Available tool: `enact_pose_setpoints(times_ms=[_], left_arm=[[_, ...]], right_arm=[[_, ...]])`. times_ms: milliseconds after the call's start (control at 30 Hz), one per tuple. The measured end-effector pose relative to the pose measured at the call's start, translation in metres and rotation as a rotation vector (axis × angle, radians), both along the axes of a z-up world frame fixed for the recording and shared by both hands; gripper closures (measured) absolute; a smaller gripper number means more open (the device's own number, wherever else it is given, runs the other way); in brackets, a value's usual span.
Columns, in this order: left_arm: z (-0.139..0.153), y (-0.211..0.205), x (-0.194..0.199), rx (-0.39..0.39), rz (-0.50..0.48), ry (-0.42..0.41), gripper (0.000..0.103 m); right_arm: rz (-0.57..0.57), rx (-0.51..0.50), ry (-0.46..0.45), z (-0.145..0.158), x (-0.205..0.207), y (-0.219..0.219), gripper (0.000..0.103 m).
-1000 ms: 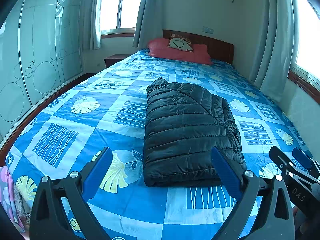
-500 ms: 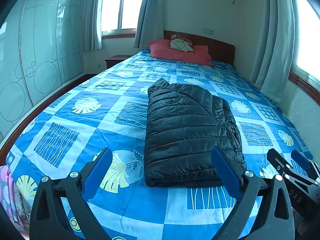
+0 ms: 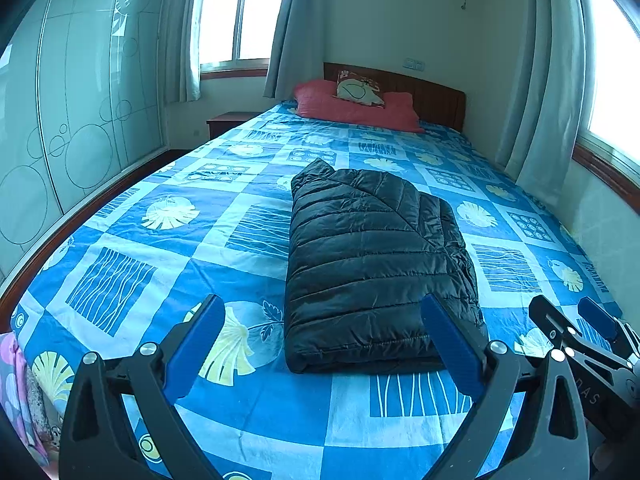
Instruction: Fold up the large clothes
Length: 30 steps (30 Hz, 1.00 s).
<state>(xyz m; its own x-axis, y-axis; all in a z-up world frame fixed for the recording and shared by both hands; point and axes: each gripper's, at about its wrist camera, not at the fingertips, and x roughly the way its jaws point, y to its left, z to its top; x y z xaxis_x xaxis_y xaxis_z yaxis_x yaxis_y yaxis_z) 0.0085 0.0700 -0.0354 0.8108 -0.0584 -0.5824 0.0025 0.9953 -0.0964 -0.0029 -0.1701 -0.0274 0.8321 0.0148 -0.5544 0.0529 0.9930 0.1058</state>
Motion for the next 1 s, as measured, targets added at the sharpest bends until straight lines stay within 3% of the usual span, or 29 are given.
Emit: enact_pose_setpoints(times_ms=[1000], left_arm=[[0.014,0.005,0.005,-0.012,0.011,-0.032,0.005]], right_arm=[[0.012,-0.005,0.003,0.000,0.004,0.003,0.010]])
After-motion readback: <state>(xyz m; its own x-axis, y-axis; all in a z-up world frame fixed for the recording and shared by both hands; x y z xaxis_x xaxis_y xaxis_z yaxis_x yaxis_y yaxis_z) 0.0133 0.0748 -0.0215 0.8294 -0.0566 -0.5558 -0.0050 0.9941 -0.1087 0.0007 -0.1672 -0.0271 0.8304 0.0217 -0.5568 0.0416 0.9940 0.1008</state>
